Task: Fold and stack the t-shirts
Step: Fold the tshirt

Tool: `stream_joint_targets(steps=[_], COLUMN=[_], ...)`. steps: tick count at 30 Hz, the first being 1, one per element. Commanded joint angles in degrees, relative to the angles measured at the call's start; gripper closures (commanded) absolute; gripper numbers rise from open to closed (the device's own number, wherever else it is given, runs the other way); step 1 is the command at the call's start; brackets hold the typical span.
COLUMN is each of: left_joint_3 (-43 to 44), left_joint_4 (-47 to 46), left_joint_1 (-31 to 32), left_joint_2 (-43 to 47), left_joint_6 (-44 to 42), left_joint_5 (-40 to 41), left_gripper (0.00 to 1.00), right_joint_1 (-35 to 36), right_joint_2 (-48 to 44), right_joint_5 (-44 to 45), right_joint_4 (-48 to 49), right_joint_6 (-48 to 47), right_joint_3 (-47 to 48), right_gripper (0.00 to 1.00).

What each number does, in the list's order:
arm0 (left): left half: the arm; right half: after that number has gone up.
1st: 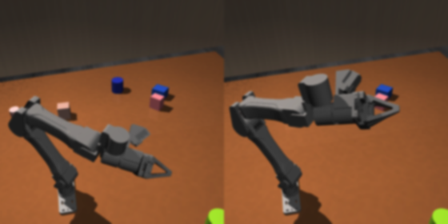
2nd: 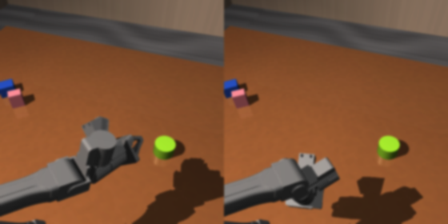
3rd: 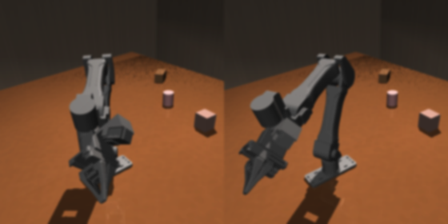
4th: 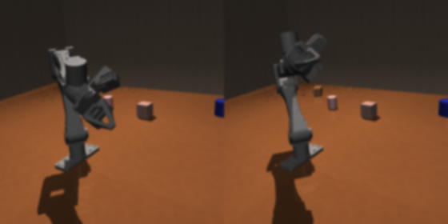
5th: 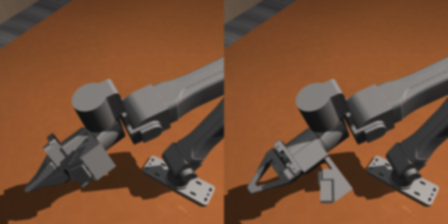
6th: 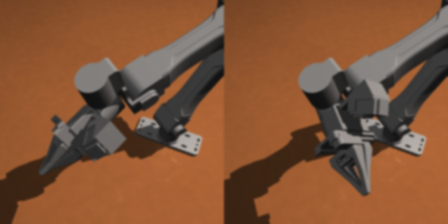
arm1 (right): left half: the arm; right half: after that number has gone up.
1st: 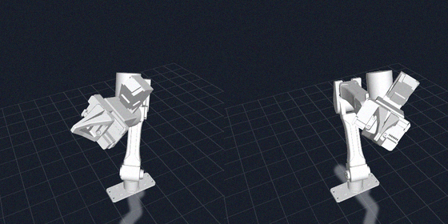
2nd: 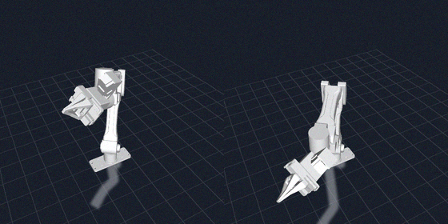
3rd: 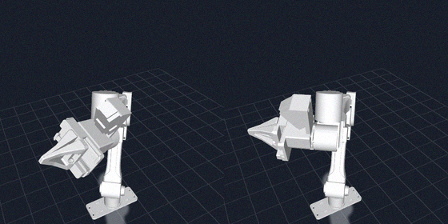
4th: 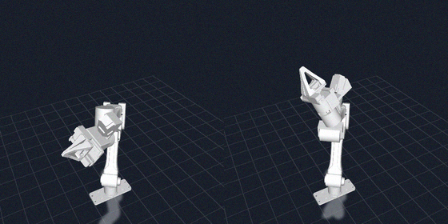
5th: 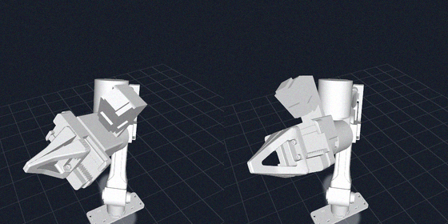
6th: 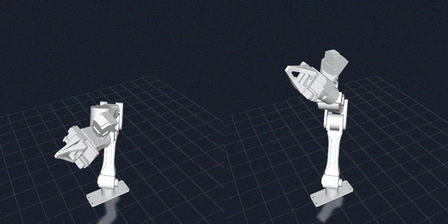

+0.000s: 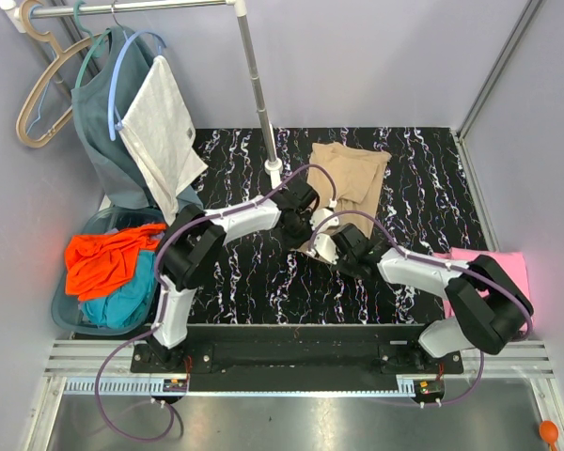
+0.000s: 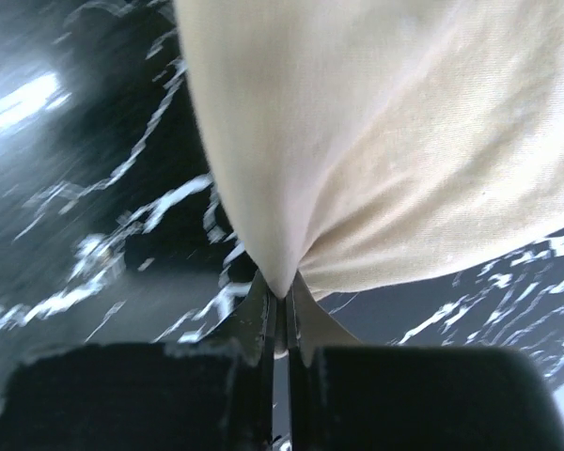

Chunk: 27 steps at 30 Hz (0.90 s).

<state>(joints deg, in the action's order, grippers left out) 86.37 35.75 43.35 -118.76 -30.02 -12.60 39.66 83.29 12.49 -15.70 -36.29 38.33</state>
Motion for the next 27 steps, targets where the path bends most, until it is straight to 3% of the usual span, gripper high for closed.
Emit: stream_joint_targets(steps=[1,9,15,22,27], left_joint_3=[-5.59,-13.67,-14.03,-12.19,-8.77], left_joint_4=[4.51,6.18,8.64,10.13,9.87], left_joint_1=[1.64,4.98,7.01,7.54,7.27], left_joint_2=[3.78,12.05,17.06,22.86,25.42], left_joint_6=[-0.3,1.1,1.54,2.33,1.55], left_joint_5=[0.91,0.82,0.38,0.2,4.33], left_gripper=[1.0,1.0,1.0,1.0,1.0], right_joint_1=[-0.28,2.17,4.2,4.9,4.9], right_joint_2=[-4.18,-11.65,-15.34,-17.36,-18.33], right_joint_5=[-7.38,-20.73,-26.89,-27.44,-21.47], right_joint_4=[-11.35,-27.26,-36.32,-38.0,-36.59], right_joint_6=[3.07,3.77,3.42,3.86,3.69], right_joint_3=[3.33,10.0,15.45,17.22,18.8], right_gripper=[1.0,1.0,1.0,1.0,1.0])
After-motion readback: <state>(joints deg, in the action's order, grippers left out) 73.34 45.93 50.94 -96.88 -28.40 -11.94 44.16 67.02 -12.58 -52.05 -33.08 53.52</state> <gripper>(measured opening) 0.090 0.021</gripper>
